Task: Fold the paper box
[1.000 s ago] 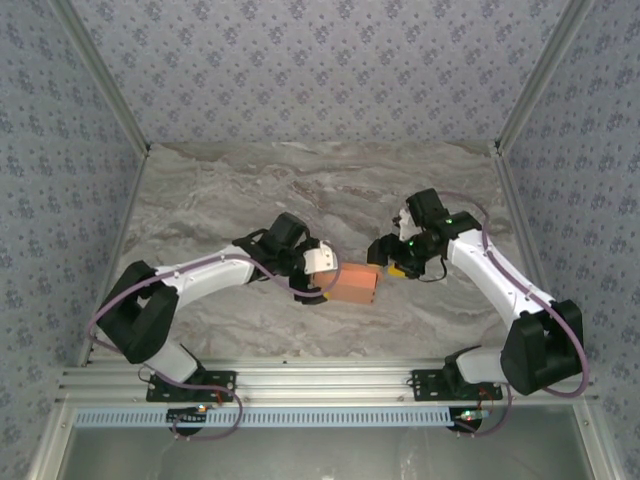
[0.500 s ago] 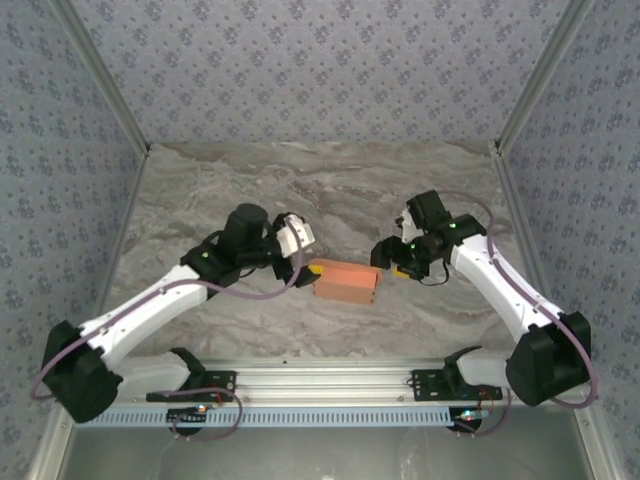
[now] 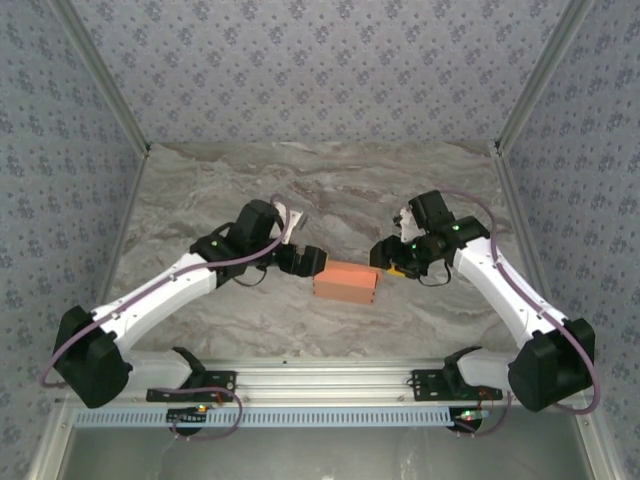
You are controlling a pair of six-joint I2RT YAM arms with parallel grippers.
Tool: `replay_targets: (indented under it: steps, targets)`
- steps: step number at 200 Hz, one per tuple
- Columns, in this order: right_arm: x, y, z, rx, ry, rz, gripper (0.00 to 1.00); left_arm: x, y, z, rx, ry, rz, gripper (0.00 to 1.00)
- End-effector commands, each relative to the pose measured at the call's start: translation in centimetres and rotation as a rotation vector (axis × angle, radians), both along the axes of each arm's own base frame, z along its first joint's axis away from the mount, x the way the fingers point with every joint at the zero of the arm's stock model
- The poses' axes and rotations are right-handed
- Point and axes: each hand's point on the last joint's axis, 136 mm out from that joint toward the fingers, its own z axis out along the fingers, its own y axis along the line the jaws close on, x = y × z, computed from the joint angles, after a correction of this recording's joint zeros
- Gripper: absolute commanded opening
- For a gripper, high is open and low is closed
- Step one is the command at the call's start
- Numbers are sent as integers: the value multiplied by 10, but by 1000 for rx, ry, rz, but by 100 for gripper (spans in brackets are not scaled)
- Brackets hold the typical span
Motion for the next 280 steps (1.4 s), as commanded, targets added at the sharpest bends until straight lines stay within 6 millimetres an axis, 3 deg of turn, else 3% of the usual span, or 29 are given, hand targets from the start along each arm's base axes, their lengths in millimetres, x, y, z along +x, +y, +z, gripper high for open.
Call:
replay_targets:
  steps: [1,58,107,142,192,280]
  targets:
    - [-8,4,-5,17,41,14,55,-2,5,2,-59,93,68,99]
    - [-10,11,-13,50,103,25,56,4,-9,5,-125,89,30,85]
    - [-15,11,-16,60,139,5,60,4,-21,0,-157,153,7,80]
    - [-18,17,-18,102,165,8,59,2,-22,-8,-156,184,8,79]
    - [-15,23,-17,141,167,-2,55,-1,-31,1,-238,198,-12,77]
    - [-11,26,-18,159,172,-11,50,-10,-35,-6,-275,268,-11,77]
